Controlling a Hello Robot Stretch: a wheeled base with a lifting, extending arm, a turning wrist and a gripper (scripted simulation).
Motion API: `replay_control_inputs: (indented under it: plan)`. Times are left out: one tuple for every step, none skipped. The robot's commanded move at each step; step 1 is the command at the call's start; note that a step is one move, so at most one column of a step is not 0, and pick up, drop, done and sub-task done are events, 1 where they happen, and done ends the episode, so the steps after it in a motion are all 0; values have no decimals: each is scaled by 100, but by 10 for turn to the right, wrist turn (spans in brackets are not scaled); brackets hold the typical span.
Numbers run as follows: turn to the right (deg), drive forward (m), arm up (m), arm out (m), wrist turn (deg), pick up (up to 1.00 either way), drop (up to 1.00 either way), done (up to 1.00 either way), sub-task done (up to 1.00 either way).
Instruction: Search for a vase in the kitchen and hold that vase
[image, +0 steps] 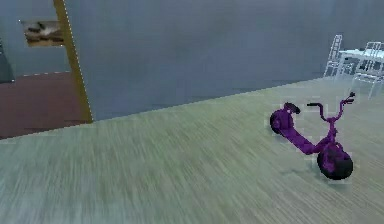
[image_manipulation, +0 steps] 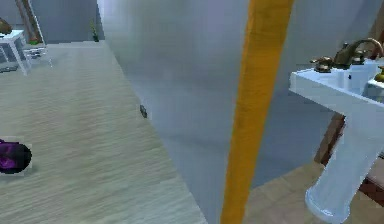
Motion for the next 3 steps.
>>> replay_control_inputs:
  plan:
    - [0,65,0,0,0,0,0,0,0]
    - [-450,0,0,0,0,0,0,0,0]
    - [-60,0,0,0,0,0,0,0,0]
